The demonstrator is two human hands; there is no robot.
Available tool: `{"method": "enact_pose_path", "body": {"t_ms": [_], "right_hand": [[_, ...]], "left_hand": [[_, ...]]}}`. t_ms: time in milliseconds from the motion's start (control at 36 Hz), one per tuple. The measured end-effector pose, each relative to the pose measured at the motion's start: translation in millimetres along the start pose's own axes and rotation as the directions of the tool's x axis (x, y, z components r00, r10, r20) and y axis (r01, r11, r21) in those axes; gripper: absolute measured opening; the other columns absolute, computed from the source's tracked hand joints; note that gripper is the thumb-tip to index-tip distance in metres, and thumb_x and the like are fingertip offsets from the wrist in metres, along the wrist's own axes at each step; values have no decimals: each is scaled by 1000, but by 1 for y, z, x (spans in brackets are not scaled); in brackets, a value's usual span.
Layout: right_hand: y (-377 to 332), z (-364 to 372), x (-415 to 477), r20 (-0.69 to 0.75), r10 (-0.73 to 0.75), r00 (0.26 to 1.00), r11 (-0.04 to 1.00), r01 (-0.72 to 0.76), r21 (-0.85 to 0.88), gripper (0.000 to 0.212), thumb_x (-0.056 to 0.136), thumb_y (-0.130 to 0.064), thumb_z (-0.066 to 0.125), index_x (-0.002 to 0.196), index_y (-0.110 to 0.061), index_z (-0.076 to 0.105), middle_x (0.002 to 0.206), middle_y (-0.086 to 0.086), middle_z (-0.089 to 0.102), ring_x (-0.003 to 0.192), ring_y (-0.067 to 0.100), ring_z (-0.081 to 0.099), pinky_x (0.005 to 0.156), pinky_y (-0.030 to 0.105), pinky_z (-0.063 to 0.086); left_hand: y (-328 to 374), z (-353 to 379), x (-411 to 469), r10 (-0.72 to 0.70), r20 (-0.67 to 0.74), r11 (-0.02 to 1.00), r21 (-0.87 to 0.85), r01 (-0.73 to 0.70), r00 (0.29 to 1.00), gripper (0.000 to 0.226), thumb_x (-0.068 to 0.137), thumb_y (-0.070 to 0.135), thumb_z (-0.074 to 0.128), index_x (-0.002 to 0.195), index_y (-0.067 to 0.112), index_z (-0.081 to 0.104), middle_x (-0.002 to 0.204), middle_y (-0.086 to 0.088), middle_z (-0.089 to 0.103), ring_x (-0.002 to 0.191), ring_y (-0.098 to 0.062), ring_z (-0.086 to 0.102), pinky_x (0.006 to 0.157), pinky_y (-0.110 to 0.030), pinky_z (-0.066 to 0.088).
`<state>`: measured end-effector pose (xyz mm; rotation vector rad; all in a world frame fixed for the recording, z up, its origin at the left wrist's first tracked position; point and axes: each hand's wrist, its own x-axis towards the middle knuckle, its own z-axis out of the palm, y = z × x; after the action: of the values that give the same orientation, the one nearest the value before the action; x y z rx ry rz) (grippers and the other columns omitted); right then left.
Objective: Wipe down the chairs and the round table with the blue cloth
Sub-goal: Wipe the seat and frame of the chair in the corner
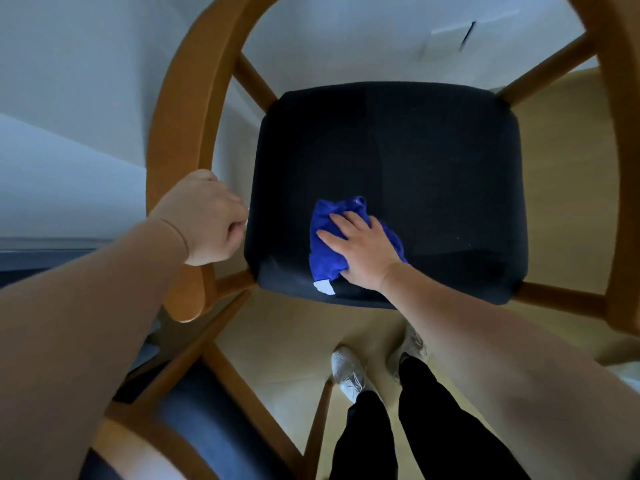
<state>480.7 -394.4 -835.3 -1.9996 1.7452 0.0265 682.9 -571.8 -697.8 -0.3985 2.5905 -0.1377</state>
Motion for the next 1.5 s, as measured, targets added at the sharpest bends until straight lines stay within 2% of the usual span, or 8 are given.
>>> {"method": "enact_pose_path", "body": {"t_ms": [250, 389, 500, 556, 695, 972, 1222, 1500], "right_hand": [[25, -3, -21, -3, 1, 1000, 999, -1, -39, 73, 54, -25, 85, 123, -21, 62, 127, 15, 57, 118, 39, 53, 84, 55, 49], [81, -5, -76, -49, 234, 971, 972, -235, -11, 79, 51, -23, 85, 124, -23, 55, 127, 16, 55, 118, 39, 52, 82, 51, 49], [128, -18, -141, -37, 709, 705, 705, -704, 83, 81, 66, -22, 80, 139, -20, 43, 140, 17, 42, 128, 40, 39, 92, 58, 46], [136, -24, -150, 18, 814, 580, 575, -810, 113, 79, 75, -23, 73, 144, -21, 35, 145, 15, 37, 132, 38, 32, 96, 58, 43], [132, -26, -142, 50, 857, 513, 504, -854, 128, 76, 79, -22, 68, 146, -21, 32, 147, 15, 33, 134, 39, 28, 98, 60, 41], [126, -29, -134, -7, 838, 545, 536, -821, 195, 76, 77, -23, 70, 145, -19, 35, 148, 15, 34, 135, 39, 28, 101, 58, 39], [73, -44, -16, -112, 435, 894, 896, -416, 158, 80, 66, -22, 79, 140, -12, 48, 144, 22, 42, 133, 43, 38, 99, 58, 41], [32, -44, 71, 51, 166, 985, 986, -166, -3, 82, 78, -34, 72, 149, -27, 31, 157, 10, 22, 145, 34, 16, 112, 57, 23]], "left_hand": [[-3, 1, -2, 21, -69, 998, -64, -26, 997, 43, 80, 34, 20, 61, 23, 57, 55, 8, 49, 58, -19, 47, 73, -35, 36], [-3, -3, -3, 29, -15, 998, -49, -29, 999, 47, 80, 37, 14, 67, 28, 59, 60, 10, 52, 63, -15, 49, 74, -32, 33], [-3, -4, -3, 35, 1, 999, -26, -35, 999, 49, 79, 39, 10, 69, 29, 58, 62, 10, 53, 66, -14, 50, 74, -31, 30], [-3, -6, -4, 33, 6, 999, -20, -33, 999, 49, 80, 39, 10, 70, 30, 57, 63, 11, 53, 66, -13, 50, 74, -31, 27], [0, -10, -4, 37, 37, 999, -7, -37, 999, 36, 86, 38, 21, 76, 31, 55, 69, 12, 52, 74, -12, 51, 78, -30, 27], [-2, -6, -4, 18, -66, 998, -67, -22, 998, 34, 82, 38, 22, 63, 29, 48, 58, 12, 38, 60, -14, 37, 74, -32, 32], [-4, -4, -4, 22, -41, 995, -100, -26, 999, 33, 80, 38, 14, 65, 29, 42, 60, 12, 39, 62, -14, 36, 74, -33, 31], [-6, -3, -2, 9, -106, 990, -142, -24, 994, 27, 78, 33, 28, 58, 26, 43, 56, 11, 31, 56, -15, 30, 69, -33, 33]]}}
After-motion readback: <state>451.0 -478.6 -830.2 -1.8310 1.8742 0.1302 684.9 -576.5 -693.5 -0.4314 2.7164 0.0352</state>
